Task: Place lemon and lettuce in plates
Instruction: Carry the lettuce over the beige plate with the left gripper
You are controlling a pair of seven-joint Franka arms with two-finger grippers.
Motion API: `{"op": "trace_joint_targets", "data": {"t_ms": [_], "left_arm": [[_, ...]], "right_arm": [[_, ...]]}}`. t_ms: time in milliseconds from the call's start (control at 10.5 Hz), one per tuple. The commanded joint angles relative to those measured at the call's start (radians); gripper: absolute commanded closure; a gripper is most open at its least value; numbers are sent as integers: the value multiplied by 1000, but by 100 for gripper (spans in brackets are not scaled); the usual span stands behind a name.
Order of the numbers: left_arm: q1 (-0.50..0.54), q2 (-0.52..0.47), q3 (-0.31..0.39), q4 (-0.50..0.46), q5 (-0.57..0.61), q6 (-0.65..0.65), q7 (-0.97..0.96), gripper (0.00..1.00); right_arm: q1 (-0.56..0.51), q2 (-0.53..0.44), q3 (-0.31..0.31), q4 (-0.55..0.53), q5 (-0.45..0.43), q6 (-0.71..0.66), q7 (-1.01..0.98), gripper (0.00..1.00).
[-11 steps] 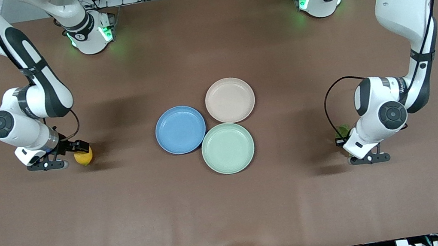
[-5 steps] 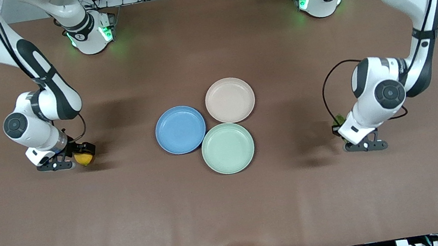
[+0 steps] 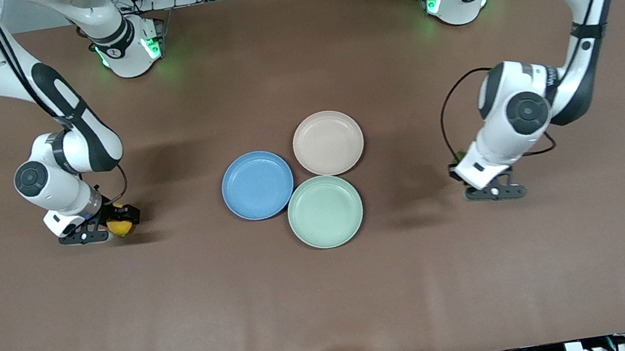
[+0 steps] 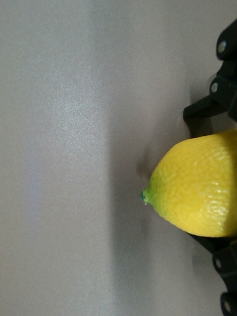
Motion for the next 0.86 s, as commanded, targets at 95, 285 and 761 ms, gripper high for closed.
{"op": "trace_joint_targets", "data": {"t_ms": [95,285,761], "left_arm": [[6,-27,-123,-17,15,-45,-175,100],[-23,-19,-176,-15,15,-45,-278,100],[-174,-7,-177,-3,15,-43,-451,100]], "right_arm": [[3,2,9,-13,11,8,2,55],[1,-3,14,-7,11,-10,3,61],[1,-30,63,62,11,-142,54,61]]}}
